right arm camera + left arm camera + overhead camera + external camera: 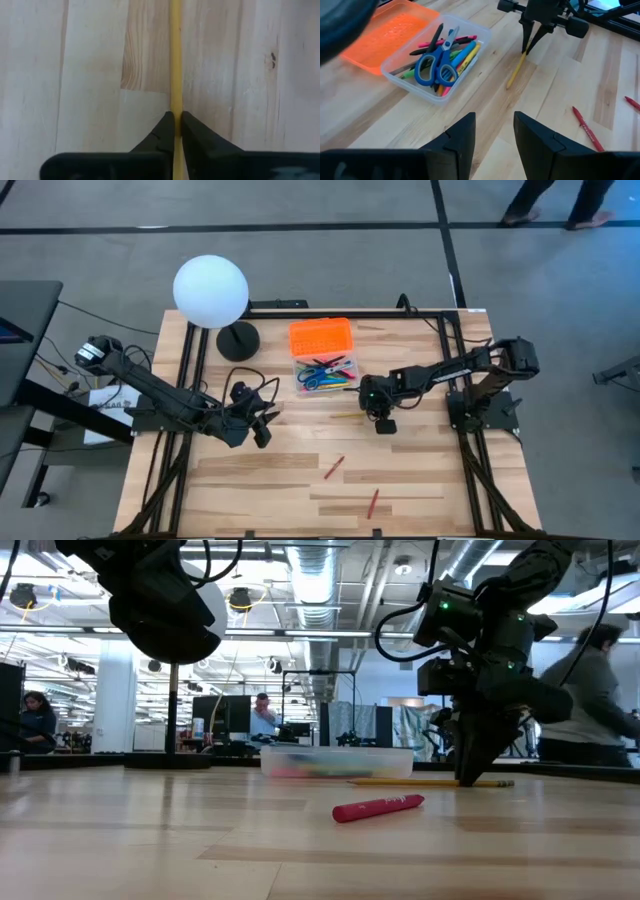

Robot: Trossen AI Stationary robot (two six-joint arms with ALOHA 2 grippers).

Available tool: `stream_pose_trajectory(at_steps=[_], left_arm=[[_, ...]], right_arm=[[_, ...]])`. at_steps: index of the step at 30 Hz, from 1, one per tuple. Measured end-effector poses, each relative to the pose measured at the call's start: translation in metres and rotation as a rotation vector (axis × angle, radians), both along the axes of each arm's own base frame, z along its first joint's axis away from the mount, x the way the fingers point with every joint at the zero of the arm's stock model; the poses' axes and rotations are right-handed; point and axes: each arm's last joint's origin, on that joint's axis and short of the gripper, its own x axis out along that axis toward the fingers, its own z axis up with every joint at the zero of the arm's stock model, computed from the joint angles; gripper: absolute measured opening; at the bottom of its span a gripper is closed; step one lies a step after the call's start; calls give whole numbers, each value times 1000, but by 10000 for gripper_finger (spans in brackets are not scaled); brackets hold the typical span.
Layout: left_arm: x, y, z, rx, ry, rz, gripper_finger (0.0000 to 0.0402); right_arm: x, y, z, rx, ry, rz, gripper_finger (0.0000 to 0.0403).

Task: Pick & place school supplies into a supply box
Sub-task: Put the yellow pencil into the supply box

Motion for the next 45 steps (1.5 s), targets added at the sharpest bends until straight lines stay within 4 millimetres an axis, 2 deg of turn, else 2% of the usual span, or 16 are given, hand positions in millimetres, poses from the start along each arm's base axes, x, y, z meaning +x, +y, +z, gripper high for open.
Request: stream_pose_trajectory(at_steps=[12,28,45], left_arm=[[0,0,0,-23,-4,5,128],[0,0,-1,-13,1,11,128],[0,0,-1,-13,-1,13,128]], right_arm=[[0,9,0,-3,4,-9,6],[2,11,2,15,9,-36,2],[25,12,32,-3,-14,80,1]])
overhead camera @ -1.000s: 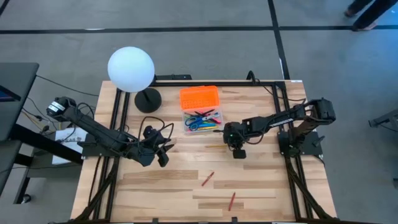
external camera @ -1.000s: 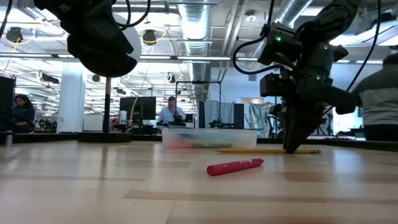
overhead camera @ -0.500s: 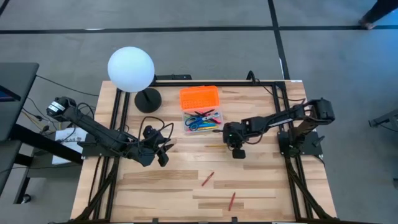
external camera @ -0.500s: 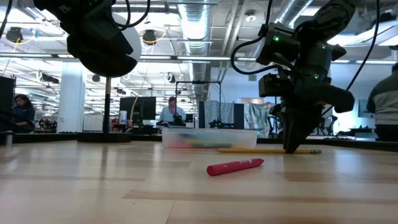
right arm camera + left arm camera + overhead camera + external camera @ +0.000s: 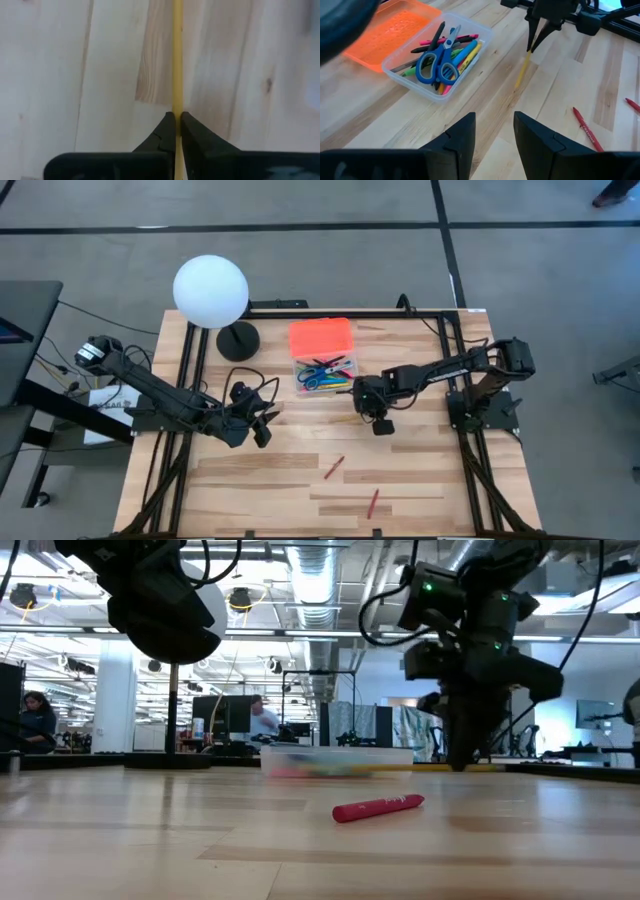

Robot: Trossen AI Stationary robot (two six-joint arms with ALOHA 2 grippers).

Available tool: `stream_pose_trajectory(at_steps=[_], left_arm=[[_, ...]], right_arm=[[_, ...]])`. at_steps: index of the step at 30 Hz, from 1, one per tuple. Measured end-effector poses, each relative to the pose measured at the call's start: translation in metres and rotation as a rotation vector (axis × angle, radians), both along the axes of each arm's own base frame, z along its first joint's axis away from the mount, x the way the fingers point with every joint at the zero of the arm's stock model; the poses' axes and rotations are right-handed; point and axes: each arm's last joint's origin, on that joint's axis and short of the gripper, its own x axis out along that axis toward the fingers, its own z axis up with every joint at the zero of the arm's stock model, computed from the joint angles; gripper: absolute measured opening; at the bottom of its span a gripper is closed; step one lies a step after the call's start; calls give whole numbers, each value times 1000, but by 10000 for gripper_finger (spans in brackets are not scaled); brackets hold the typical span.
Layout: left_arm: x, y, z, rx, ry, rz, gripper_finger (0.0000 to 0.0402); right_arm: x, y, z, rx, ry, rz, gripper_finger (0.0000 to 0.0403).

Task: Pick & place school supplies into a supply box
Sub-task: Put the yellow pencil into the supply box

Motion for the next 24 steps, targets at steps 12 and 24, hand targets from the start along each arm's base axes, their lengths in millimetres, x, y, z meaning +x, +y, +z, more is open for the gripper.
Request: stream_pose_trajectory(at_steps=[12,24], left_arm=[[0,0,0,0,1,1,128],[-1,1,-1,0,-2,30,128]], right_arm=[[19,-2,27,-42,-91,51,0],[47,-56,58,-215,-245,-15,0]])
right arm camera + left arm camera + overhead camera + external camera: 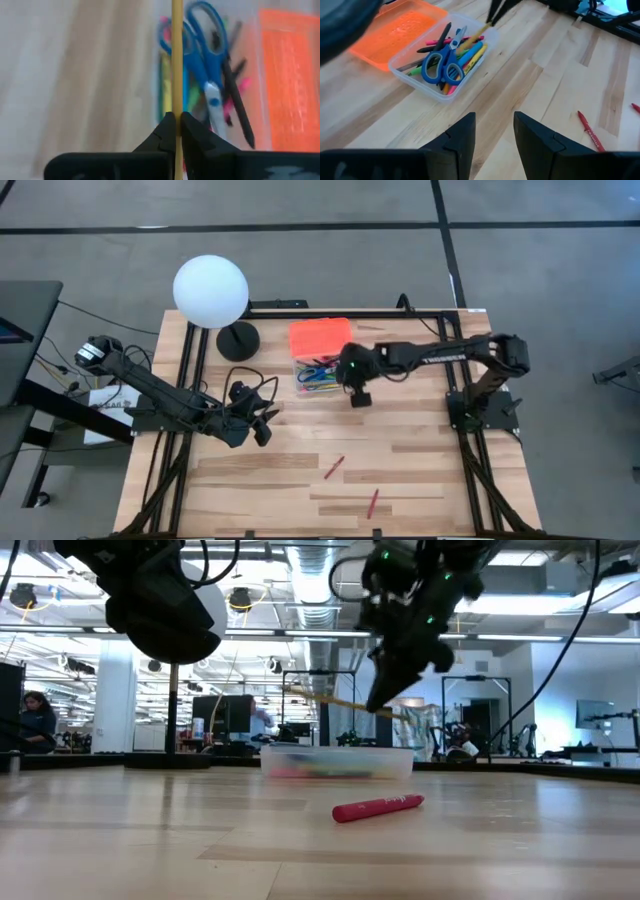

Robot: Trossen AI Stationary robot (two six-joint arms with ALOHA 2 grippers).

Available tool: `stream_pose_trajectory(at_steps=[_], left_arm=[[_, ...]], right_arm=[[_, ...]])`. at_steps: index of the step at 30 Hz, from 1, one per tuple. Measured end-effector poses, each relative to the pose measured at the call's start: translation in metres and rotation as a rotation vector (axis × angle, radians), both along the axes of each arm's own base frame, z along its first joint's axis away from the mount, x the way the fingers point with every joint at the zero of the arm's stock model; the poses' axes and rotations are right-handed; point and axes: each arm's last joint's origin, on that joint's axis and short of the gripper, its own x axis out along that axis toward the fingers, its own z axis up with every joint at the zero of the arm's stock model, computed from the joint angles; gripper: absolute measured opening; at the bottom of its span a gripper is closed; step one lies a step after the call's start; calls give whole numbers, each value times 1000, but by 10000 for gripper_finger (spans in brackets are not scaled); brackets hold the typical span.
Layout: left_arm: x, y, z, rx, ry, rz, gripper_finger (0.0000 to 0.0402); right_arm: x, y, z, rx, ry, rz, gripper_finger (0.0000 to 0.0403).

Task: Pick & place school supplies into a supply box
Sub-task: Put the yellow pencil into the supply box

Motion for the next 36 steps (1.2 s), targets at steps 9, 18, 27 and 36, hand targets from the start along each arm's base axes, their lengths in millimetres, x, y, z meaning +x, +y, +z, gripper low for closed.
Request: stream_pose_trajectory(at_steps=[9,18,27,36], left_arm=[[0,0,0,-16,-12,17,128],[0,0,0,-36,-20,29,128],[-1,1,0,-4,-19,52,128],[-1,2,0,16,-29,70,128]], right_arm=[[17,-29,-30,60,88,-116,0],[31,-33,-32,98,129,-195,0],[35,-39,-20,129,95,-275,1],[28,-51,-21,169,124,-379,4]])
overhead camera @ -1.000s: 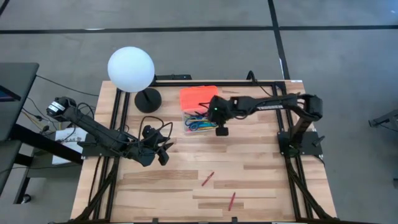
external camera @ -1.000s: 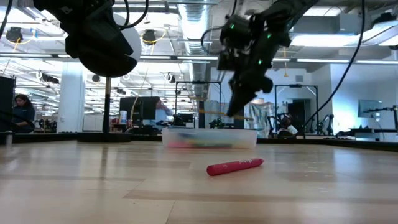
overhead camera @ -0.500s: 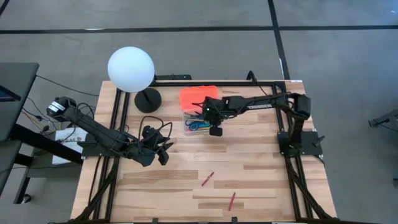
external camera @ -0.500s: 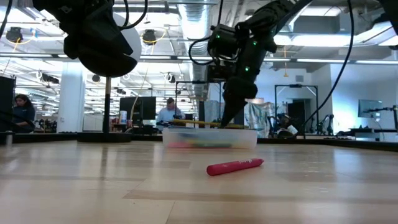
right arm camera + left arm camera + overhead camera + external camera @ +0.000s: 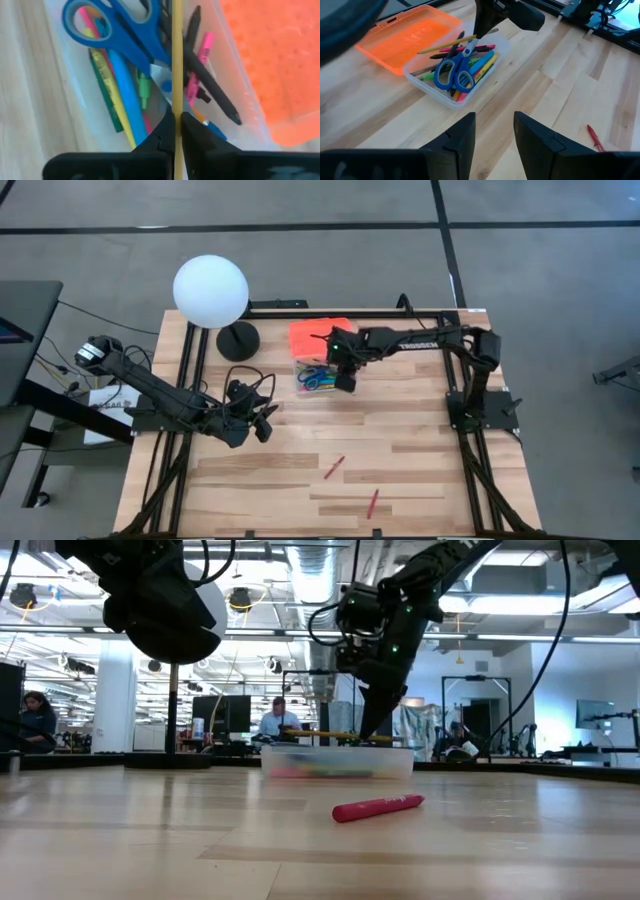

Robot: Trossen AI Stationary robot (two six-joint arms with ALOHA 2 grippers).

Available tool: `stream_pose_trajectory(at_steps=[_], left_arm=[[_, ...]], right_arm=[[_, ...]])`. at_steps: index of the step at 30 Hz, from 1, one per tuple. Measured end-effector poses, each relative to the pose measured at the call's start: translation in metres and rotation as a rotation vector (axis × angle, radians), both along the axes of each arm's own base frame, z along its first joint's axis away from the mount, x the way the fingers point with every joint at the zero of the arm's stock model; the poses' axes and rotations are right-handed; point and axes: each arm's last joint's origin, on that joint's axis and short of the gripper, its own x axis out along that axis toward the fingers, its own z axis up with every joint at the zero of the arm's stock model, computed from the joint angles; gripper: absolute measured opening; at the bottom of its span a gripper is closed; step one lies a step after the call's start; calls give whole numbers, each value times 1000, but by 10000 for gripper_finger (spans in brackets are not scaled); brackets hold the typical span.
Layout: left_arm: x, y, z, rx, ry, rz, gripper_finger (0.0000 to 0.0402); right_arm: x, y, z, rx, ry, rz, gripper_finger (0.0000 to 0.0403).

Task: Pick & place school supplies into a supply box
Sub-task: Put the yellow pencil into the supply box

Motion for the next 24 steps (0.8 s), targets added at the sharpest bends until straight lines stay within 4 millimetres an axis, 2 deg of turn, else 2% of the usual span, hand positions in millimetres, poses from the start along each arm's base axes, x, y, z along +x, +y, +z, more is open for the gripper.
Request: stream_pose_trajectory(at_steps=[8,16,24], left_arm=[[0,0,0,0,-1,1,128],[0,0,0,0,-2,2,128],[0,0,0,0,-2,2,128]], right_arm=[[1,2,0,9,-3,-8,34],[2,4,0,13,-16,-16,33],[3,4,1,12,-20,-17,55]])
